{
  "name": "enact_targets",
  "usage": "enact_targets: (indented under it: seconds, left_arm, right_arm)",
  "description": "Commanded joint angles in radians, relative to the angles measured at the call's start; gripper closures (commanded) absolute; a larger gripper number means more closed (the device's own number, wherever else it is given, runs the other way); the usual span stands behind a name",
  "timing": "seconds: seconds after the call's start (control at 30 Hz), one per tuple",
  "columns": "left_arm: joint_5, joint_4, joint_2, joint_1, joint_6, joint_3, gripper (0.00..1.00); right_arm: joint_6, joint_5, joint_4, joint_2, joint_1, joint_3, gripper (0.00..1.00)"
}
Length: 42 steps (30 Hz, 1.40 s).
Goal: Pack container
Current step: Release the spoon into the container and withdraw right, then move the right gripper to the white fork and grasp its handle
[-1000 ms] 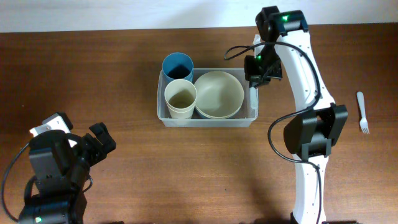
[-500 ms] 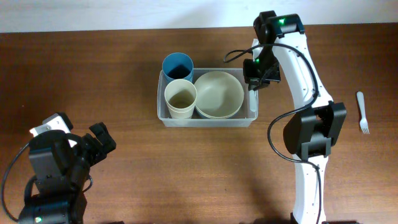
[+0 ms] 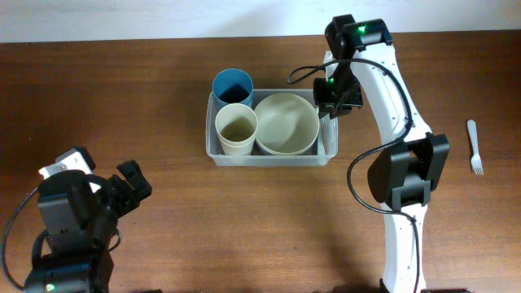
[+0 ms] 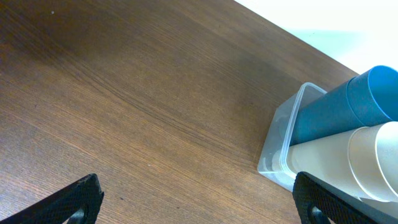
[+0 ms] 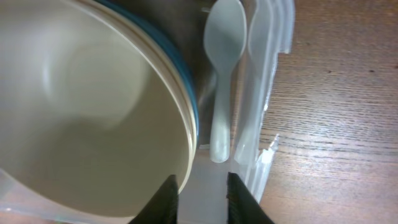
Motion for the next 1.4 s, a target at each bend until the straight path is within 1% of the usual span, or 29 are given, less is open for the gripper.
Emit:
enact_targets:
  seconds: [0.0,0.1,0.2,0.3,0.33,0.4,0.43,0.6,0.73,0.77,0.9,0.93,1.0,1.03,1.1,1.13,1.27,1.37]
  left_arm:
    - [0.004,0.002,-0.003,0.003,-0.010,-0.006,0.01]
    - [0.004,0.002,-0.003,0.003,-0.010,-0.006,0.00]
    - [0.004,0.002,-0.003,0.003,-0.010,-0.006,0.00]
    - [0.004,0.002,-0.003,0.003,-0.010,-0.006,0.00]
    - [0.004,0.002,-0.003,0.003,-0.010,-0.006,0.00]
    - [0.004,0.002,-0.003,0.003,-0.010,-0.006,0.01]
    - [0.004,0.002,-0.003,0.003,-0.010,-0.006,0.00]
    - [0.004,0.002,-0.003,0.003,-0.010,-0.006,0.00]
    - [0.004,0.002,-0.003,0.003,-0.010,-0.006,0.00]
    - [0.004,0.002,-0.003,0.003,-0.010,-0.006,0.00]
    - [0.004,0.002,-0.003,0.003,-0.010,-0.006,0.00]
    - [0.004,0.002,-0.003,0.003,-0.010,-0.006,0.00]
    - [0.004,0.002,-0.003,0.003,-0.010,-0.006,0.00]
    - [0.004,0.002,-0.003,0.003,-0.010,-0.006,0.00]
    - [0.004,0.002,-0.003,0.003,-0.010,-0.006,0.00]
    - [0.004,0.002,-0.003,0.003,-0.010,-0.006,0.00]
    - [0.004,0.002,-0.003,0.003,-0.010,-0.006,0.00]
    - [0.004,0.002,-0.003,0.003,-0.010,-0.006,0.00]
  right_arm:
    - [0.006,0.078,-0.001,-0.005,-0.001,-0.002,0.70]
    - [0.004,0.109,-0.029,-0.006,-0.035,0.029,0.60]
    - [-0.003,0.108,-0.063,-0.009,-0.085,0.086,0.56]
    - [-0.049,0.095,-0.091,-0.014,-0.151,0.170,0.46]
    - [-0.063,0.088,-0.091,-0.022,-0.171,0.183,0.33]
    - [-0.075,0.088,-0.090,-0.040,-0.228,0.207,0.04]
    - [-0.074,0.092,-0.090,-0.045,-0.254,0.213,0.01]
    - [-0.075,0.177,-0.090,-0.047,-0.414,0.203,0.01]
    - [-0.153,0.187,-0.083,-0.047,-0.536,0.161,0.01]
    - [-0.154,0.187,-0.076,-0.047,-0.566,0.150,0.01]
    - [-0.155,0.188,-0.022,-0.047,-0.671,0.103,0.01]
    - [-0.167,0.187,-0.001,-0.047,-0.697,0.083,0.00]
    - [-0.192,0.184,0.039,-0.047,-0.737,0.038,0.01]
    - [-0.205,0.170,0.054,-0.047,-0.750,0.016,0.01]
    - [-0.280,0.082,0.090,-0.047,-0.776,-0.048,0.01]
    - [-0.341,0.047,0.122,-0.047,-0.786,-0.101,0.01]
    - [-0.395,0.119,0.203,-0.047,-0.791,-0.191,0.02]
    - [-0.435,0.183,0.250,-0.047,-0.793,-0.217,0.02]
